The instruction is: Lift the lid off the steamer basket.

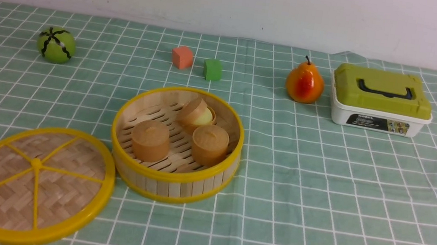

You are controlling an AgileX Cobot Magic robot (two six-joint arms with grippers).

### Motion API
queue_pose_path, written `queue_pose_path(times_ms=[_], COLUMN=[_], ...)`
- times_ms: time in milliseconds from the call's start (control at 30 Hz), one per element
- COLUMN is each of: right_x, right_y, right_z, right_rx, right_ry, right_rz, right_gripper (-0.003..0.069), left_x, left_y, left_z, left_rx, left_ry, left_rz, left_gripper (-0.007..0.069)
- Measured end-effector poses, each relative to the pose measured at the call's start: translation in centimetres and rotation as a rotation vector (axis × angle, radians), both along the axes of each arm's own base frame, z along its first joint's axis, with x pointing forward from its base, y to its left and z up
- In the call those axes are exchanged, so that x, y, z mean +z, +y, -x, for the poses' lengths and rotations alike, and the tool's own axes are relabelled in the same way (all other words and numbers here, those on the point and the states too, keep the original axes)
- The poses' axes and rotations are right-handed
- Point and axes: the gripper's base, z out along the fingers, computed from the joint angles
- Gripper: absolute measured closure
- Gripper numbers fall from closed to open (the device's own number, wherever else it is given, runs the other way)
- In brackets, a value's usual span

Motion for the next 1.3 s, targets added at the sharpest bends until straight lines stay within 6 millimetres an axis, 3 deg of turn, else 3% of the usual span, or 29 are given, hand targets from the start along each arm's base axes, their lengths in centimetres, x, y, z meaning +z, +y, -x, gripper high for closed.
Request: queue_pose_path(times_ms=[1300], right_x=[0.0], right_y=[0.0], right_z=[0.0], right_rx=[0.0], right_ry=[0.0], right_rz=[0.0], right_gripper=[0.0418], left_x=[0.0], left_y=[-0.01], left_z=[0.0], left_rx=[-0.003], left_ry=[0.0], left_rz=[0.0], left_gripper=[0.0594])
